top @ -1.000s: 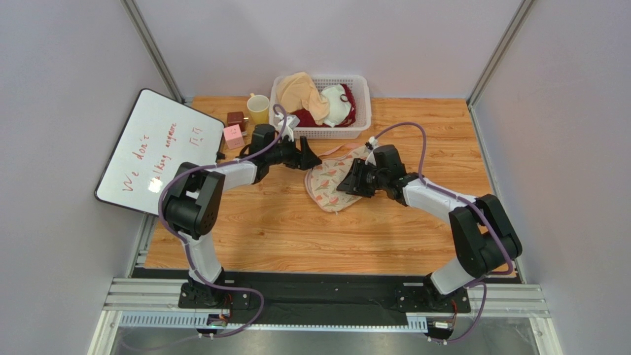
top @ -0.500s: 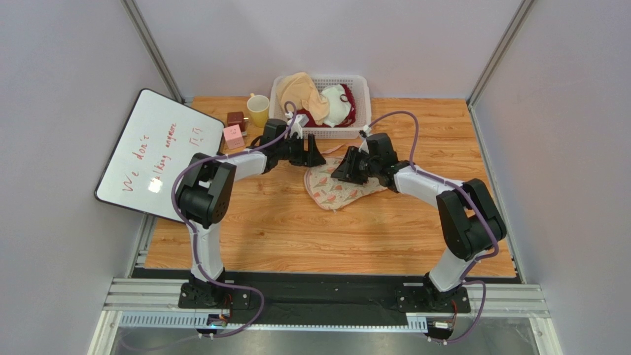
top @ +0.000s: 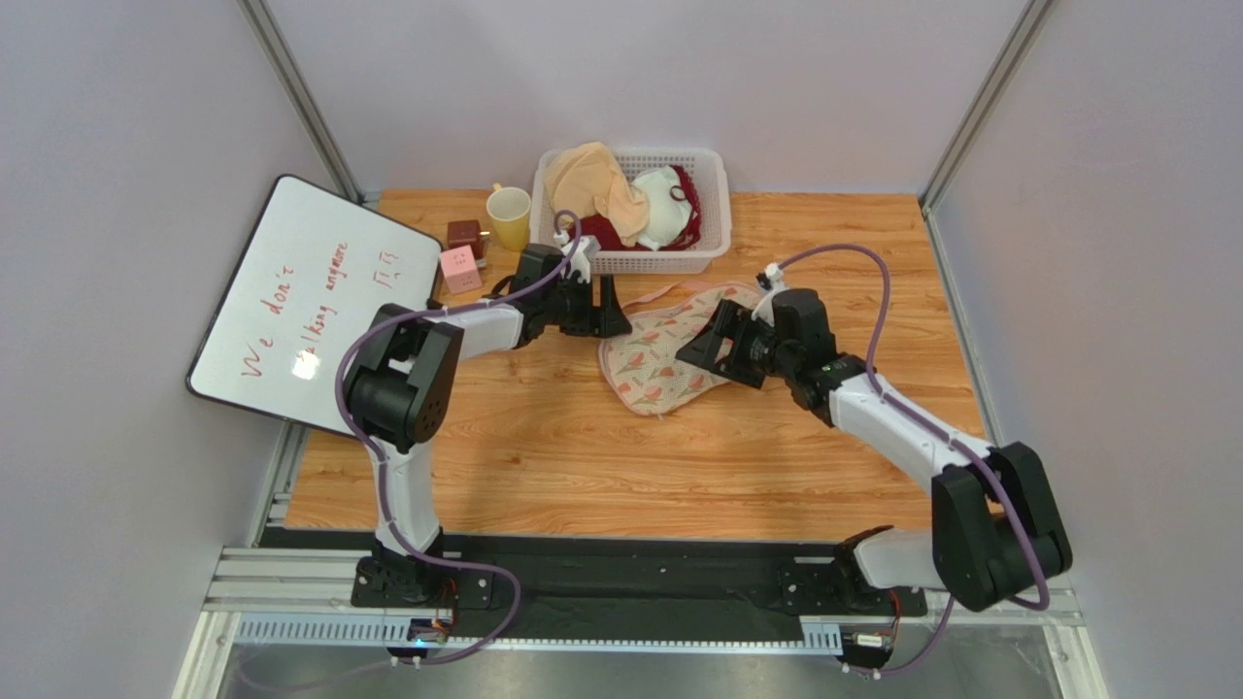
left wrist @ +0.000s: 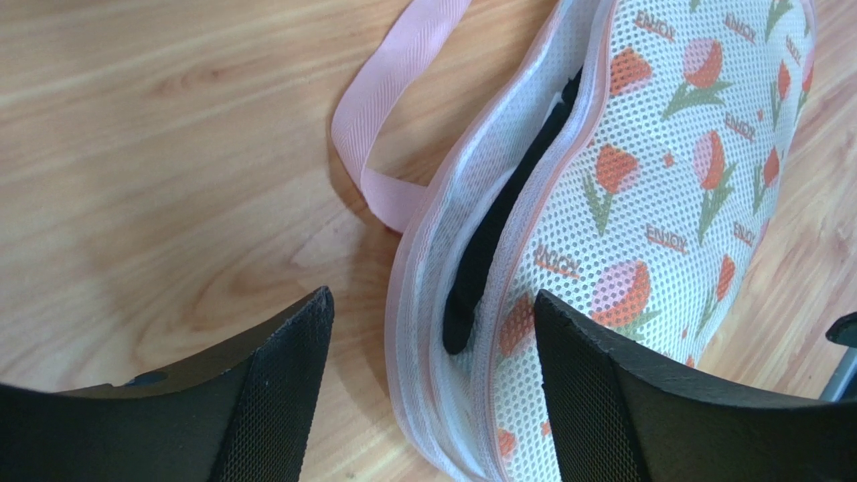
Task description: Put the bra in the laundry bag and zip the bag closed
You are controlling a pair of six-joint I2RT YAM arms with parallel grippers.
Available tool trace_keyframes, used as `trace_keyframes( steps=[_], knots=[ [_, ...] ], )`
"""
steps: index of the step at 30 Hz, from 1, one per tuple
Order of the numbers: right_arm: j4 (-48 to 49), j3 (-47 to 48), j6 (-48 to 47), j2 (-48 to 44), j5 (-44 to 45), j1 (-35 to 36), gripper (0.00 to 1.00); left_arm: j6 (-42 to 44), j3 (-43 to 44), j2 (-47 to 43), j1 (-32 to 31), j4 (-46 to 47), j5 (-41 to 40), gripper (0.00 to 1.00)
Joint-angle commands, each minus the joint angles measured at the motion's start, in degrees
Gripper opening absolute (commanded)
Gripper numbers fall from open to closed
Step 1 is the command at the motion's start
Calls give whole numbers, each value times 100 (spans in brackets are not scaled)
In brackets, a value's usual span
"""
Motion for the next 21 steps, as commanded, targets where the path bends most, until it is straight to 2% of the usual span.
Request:
trace_keyframes(
  steps=[1, 6, 12, 15, 16, 18, 19, 21],
  knots=[
    [677, -882, 252, -578, 146, 4, 83, 38, -45, -269, 44, 313, 106, 80],
    [1739, -1596, 743, -721, 129, -49, 86, -24, 140, -58, 88, 242, 406, 81],
    [2574, -1940, 1060, -203, 111, -66, 86, 29, 211, 57, 88, 172, 564, 78],
    [3241, -2194, 1351, 87, 111, -66, 86, 2, 307, 171, 97, 128, 634, 70],
    [3323, -2221, 1386, 193, 128, -66, 86, 11, 334, 241, 97, 32, 609, 58],
    [3455, -2186, 1413, 508, 33, -66, 86, -50, 369, 259, 140, -30, 390, 43],
    [3525, -2177, 1413, 606, -12, -40, 86, -59, 360, 250, 158, -91, 310, 39],
    [3718, -2186, 1483, 790, -4, 47, 86, -129, 343, 250, 193, -127, 65, 38]
  ],
)
